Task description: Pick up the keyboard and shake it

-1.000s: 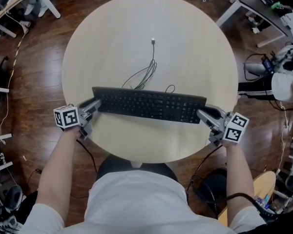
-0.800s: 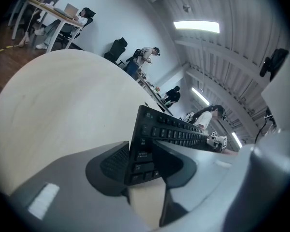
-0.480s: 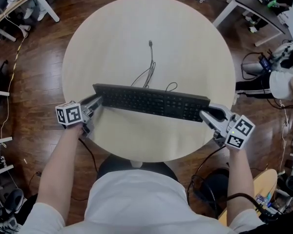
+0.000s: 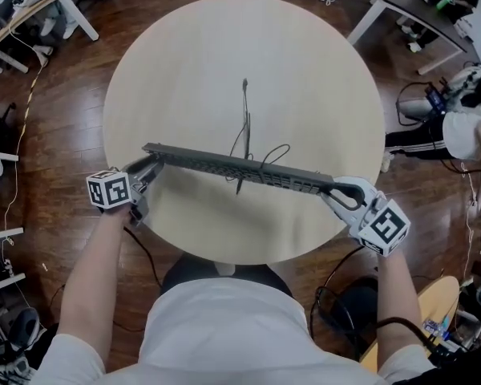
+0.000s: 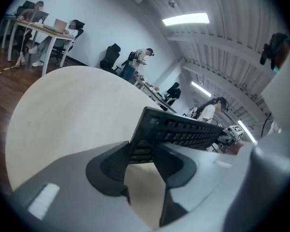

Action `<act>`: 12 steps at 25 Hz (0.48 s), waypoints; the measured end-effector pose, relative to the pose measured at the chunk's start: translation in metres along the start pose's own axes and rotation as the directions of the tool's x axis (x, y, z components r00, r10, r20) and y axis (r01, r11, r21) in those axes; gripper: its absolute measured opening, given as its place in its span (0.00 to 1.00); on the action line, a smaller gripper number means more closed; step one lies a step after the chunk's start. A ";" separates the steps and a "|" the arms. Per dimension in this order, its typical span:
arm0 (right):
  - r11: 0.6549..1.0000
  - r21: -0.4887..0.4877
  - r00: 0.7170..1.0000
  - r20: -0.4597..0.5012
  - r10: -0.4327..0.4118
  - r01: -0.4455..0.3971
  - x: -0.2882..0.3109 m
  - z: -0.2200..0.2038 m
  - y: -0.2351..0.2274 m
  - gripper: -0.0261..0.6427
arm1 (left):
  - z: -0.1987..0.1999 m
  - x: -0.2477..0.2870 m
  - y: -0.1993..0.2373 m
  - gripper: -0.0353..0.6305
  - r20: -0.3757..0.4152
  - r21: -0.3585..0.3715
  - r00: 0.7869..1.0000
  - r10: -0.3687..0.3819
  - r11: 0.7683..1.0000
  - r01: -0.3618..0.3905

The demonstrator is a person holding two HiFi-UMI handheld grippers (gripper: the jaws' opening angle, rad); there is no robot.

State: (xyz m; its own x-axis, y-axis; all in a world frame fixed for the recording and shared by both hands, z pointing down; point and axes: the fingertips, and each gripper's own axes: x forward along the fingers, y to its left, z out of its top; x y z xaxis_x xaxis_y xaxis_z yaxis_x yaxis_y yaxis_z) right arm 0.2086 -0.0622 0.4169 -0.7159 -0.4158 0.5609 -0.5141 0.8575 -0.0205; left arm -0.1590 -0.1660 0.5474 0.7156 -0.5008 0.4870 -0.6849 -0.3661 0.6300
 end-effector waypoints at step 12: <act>0.987 -0.164 0.973 -0.226 -0.043 0.005 0.016 -0.066 -0.003 0.14 | -0.014 -0.011 -0.012 0.26 -0.111 0.283 0.989 0.095 0.957 -0.060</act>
State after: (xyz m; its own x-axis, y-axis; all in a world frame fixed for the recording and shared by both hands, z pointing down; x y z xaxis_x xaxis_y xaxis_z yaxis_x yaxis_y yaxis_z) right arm 0.2296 -0.0514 0.4809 -0.5678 -0.3726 0.7340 -0.4336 0.8933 0.1180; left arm -0.1568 -0.1446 0.5430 0.6584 -0.4426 0.6088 -0.7372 -0.5424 0.4029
